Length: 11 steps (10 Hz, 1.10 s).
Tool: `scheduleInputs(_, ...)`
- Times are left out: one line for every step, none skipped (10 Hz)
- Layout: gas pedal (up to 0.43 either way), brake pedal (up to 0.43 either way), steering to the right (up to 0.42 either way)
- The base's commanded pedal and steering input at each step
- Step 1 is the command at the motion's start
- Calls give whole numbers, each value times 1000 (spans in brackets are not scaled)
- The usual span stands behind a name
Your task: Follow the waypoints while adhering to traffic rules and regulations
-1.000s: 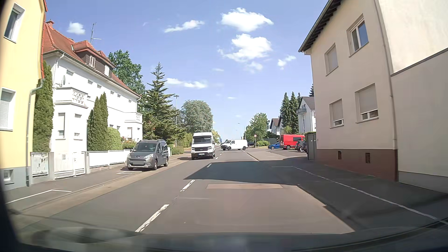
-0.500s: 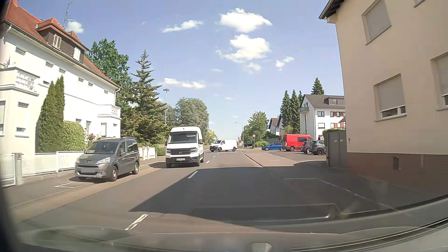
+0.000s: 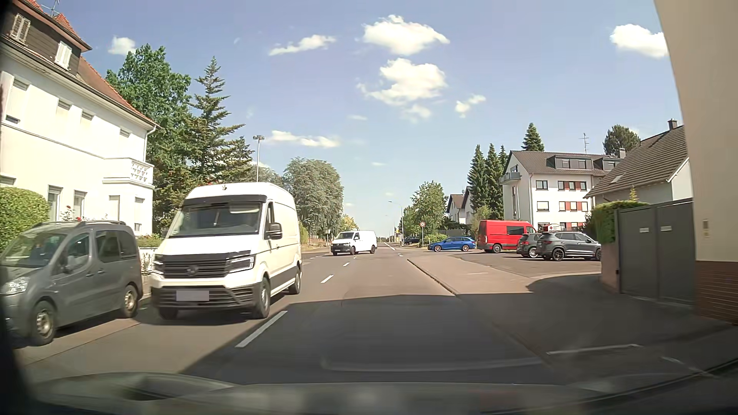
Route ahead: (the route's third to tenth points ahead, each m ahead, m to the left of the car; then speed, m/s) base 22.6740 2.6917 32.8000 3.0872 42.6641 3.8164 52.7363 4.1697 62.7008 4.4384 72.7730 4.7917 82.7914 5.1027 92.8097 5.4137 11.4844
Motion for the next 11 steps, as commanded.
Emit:
scheduleInputs(47, 30, -11)
scheduleInputs(0, 30, -10)
scheduleInputs(0, 30, -10)
scheduleInputs(0, 30, -10)
scheduleInputs(0, 30, -9)
scheduleInputs(0, 30, -5)
scheduleInputs(0, 30, -4)
scheduleInputs(0, 30, -3)
scheduleInputs(0, 30, -2)
scheduleInputs(0, 30, -2)
scheduleInputs(0, 30, -2)
